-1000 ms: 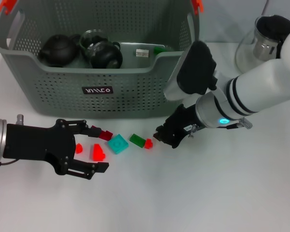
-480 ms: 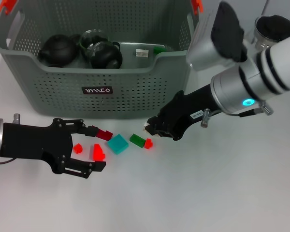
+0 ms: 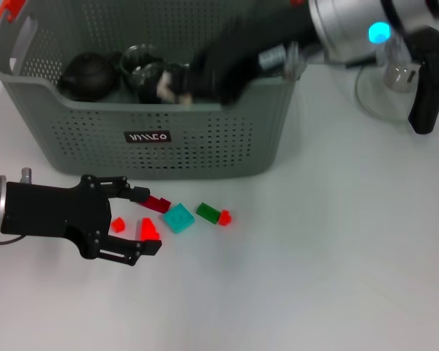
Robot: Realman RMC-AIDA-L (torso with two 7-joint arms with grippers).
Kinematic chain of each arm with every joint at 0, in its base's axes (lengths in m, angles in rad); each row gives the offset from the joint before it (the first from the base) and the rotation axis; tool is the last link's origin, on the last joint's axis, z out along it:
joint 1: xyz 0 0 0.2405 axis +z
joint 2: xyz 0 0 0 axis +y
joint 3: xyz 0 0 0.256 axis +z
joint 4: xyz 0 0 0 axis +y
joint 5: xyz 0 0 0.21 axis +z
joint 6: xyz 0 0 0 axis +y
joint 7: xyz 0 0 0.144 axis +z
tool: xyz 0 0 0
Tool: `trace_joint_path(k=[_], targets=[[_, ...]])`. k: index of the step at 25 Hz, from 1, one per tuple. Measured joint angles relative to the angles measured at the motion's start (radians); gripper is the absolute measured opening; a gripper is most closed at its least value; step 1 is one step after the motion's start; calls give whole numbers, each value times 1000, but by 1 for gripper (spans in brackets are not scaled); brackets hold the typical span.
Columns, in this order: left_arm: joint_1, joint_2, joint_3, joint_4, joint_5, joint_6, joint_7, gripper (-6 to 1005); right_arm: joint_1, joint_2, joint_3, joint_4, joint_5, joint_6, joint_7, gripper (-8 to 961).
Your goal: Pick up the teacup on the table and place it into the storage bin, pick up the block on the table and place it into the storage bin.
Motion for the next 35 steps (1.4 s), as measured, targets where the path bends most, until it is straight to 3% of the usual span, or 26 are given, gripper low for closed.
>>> trace_joint_path(k=[4,13,19,27,31,35], targets=[[0,0,0,0,1,-1,0,902,73,-1,53,77,-70,140,-28,113],[-6,0,0,-1,-1,-5,0,902,194,0,43,382,-175,493,-106,114],[-10,1,3,-5,-2,-15,0,902,223,-1,21,447,-234,547,-109,114],[-10,2,1,-8,-3,-17,0,901,202,-5,32,441,-244,551,-107,115],[-9,2,0,-5,-2,-17,-1,901,167,-1,29,383,-243,544,-109,337],[-6,2,0,6,-1,-16,-2,901,90,4,2,230,-196,469,-109,529]])
